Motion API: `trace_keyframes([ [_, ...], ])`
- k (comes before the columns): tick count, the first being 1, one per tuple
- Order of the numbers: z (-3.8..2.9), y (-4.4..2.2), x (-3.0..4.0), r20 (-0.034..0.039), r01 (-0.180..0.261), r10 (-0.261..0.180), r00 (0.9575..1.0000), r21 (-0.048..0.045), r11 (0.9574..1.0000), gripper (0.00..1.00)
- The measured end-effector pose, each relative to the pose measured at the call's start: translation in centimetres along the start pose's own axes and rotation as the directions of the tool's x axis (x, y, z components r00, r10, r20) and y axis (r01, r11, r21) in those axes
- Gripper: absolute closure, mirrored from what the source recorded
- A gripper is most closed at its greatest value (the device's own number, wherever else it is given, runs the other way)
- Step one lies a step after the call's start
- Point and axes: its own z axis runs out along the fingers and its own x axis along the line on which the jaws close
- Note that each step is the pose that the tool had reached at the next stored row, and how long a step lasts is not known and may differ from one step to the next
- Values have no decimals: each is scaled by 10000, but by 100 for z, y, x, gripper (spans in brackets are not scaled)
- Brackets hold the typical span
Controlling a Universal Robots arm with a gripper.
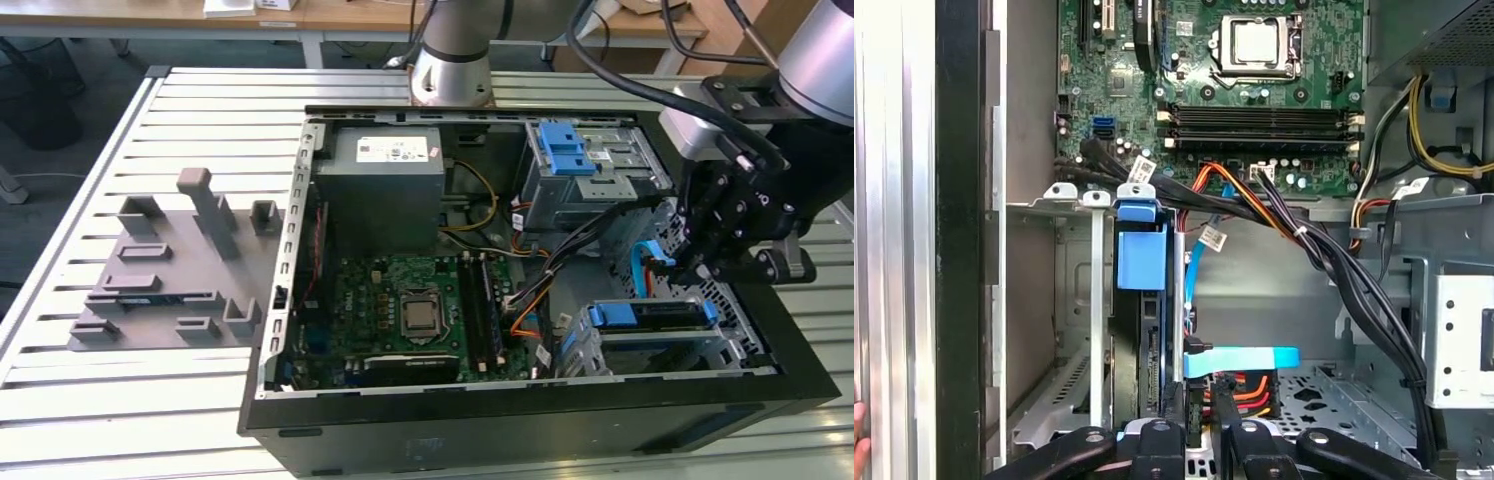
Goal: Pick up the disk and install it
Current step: 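Insert the first disk wire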
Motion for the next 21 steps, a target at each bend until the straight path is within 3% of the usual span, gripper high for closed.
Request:
trace_keyframes([
  [3,7,3,1,1,1,-1,10000,36,10000,75],
  [5,8,3,1,1,1,-1,10000,38,10000,83],
  [9,8,3,1,-1,-1,1,10000,39,10000,84],
  [12,10,4,3,-47,-26,26,10000,39,10000,84],
  [19,22,2,123,-58,-170,170,9998,41,9998,84],
  [21,23,2,127,-57,-189,189,9998,40,9998,84],
])
